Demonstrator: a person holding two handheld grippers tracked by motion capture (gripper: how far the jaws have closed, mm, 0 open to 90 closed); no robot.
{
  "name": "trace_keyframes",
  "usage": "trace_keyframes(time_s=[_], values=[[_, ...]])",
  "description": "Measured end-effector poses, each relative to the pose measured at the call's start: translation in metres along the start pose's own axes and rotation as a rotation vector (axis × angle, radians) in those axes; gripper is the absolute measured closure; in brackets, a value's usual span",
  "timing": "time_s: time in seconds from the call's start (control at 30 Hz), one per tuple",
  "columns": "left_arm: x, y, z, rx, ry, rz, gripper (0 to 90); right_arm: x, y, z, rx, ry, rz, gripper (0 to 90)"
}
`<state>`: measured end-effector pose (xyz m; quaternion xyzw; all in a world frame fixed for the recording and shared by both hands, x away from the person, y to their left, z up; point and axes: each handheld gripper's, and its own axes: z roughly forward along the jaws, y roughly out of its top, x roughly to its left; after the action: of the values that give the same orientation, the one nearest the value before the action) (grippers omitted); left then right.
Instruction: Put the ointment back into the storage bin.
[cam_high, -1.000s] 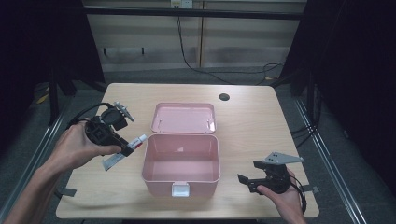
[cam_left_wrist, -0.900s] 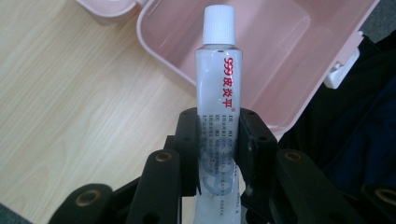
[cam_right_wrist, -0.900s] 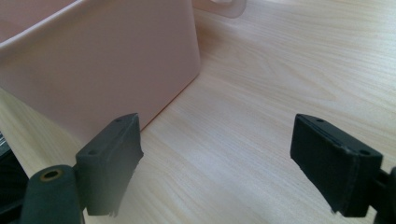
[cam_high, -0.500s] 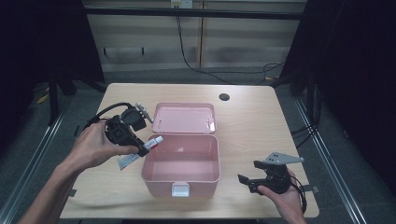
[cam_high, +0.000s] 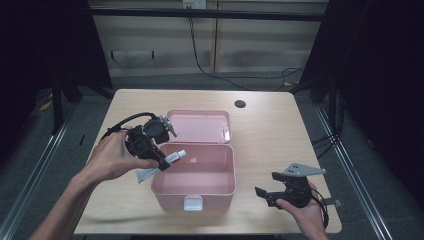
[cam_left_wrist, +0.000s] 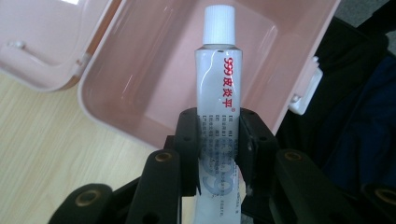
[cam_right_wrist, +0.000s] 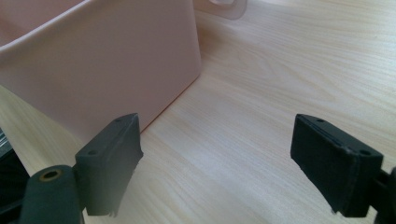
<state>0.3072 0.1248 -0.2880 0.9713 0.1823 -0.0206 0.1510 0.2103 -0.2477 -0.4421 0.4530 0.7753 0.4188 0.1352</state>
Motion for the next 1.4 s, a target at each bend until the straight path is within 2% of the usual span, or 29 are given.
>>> trace_keyframes(time_s=[0.17, 0.2, 0.23, 0.27, 0.33, 0.37, 0.47, 0.5, 0.57, 0.67, 0.73, 1.13, 1.3, 1.37, 1.4], values=[[-0.003, 0.007, 0.004, -0.016, 0.009, 0.0, 71.6, 0.0, 0.0, -0.001, -0.007, -0.006, -0.004, 15.8], [-0.003, 0.009, 0.003, -0.002, 0.006, 0.017, 71.5, 0.0, 0.0, -0.001, -0.011, -0.004, -0.003, 15.8], [-0.003, 0.009, 0.003, -0.002, 0.006, 0.017, 71.5, 0.0, 0.0, -0.001, -0.015, -0.004, -0.006, 15.8], [-0.004, 0.01, 0.006, -0.016, 0.012, 0.015, 71.5, 0.0, 0.0, -0.001, -0.015, -0.004, -0.006, 15.8], [-0.004, 0.012, 0.01, 0.015, 0.007, 0.047, 71.6, 0.0, 0.0, -0.002, -0.015, -0.003, -0.006, 15.7], [-0.006, 0.014, 0.015, 0.015, 0.008, 0.033, 71.6, 0.0, 0.0, -0.002, -0.014, -0.002, -0.004, 15.5], [-0.007, 0.019, 0.018, 0.026, -0.002, 0.054, 71.6, 0.0, 0.0, -0.002, -0.017, 0.0, -0.007, 15.2], [-0.008, 0.02, 0.02, 0.012, -0.001, 0.047, 71.6, 0.001, 0.0, -0.002, -0.019, 0.0, -0.008, 15.1], [-0.008, 0.022, 0.023, 0.024, -0.006, 0.068, 71.6, 0.0, 0.0, -0.002, -0.021, 0.0, -0.011, 15.0], [-0.01, 0.024, 0.03, 0.034, -0.013, 0.061, 71.5, 0.001, 0.0, -0.002, -0.019, 0.001, -0.011, 15.0], [-0.011, 0.027, 0.033, 0.04, -0.023, 0.079, 71.6, 0.001, 0.0, -0.002, -0.018, 0.002, -0.011, 15.0], [-0.018, 0.037, 0.062, 0.067, -0.044, 0.117, 71.5, 0.001, 0.0, -0.002, -0.018, 0.006, -0.02, 14.5], [-0.02, 0.039, 0.07, 0.059, -0.047, 0.129, 71.5, 0.002, 0.001, -0.002, -0.022, 0.014, -0.033, 13.9], [-0.022, 0.039, 0.074, 0.065, -0.056, 0.143, 71.5, 0.003, 0.001, -0.002, -0.02, 0.017, -0.04, 13.8], [-0.022, 0.04, 0.078, 0.084, -0.05, 0.153, 71.5, 0.003, 0.001, -0.002, -0.019, 0.014, -0.04, 13.7]])
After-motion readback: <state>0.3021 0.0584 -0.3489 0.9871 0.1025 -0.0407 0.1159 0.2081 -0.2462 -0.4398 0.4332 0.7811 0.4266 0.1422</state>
